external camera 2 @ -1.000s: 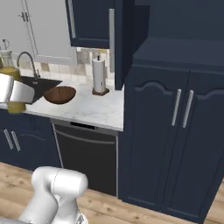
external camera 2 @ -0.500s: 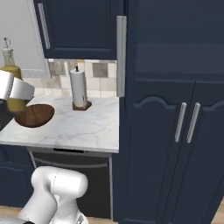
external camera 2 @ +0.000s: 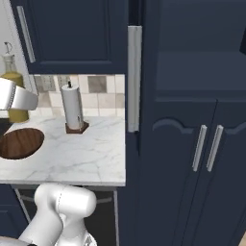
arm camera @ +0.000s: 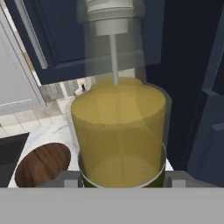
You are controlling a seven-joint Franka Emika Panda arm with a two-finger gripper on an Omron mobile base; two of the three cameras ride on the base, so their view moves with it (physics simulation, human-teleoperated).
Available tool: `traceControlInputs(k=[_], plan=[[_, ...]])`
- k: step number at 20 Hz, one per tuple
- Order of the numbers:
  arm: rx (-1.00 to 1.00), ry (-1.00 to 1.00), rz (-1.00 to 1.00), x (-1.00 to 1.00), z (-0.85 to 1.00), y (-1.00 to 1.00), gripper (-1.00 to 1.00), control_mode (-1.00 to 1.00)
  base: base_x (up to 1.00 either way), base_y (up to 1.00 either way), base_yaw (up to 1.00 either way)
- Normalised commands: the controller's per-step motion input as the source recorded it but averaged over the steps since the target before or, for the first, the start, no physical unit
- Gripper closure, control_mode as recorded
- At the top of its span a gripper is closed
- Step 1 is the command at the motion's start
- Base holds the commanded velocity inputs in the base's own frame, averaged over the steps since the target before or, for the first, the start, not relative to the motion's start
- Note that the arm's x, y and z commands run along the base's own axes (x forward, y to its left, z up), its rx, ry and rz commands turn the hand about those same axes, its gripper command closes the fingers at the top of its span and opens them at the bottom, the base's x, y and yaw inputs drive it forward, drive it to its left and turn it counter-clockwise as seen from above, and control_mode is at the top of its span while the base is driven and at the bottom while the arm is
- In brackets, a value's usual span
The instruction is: Retrieve the bottle and the shaker from the cabinet and place them next to the mixing bowl on the counter. Then add garlic from the fridge to the mixing bowl.
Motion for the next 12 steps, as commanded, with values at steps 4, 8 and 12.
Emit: traceControlInputs(k=[4,8,12], plan=[[0.0,0.0,0.0,0.0,0.0,0.0,1.0,1.0,0.09,0.33,-0.06],[0.0,0.0,0.0,0.0,0.0,0.0,1.0,1.0,0.2,0.44,0.01],[0.0,0.0,0.0,0.0,0.0,0.0,1.0,1.0,0.42,0.38,0.08]])
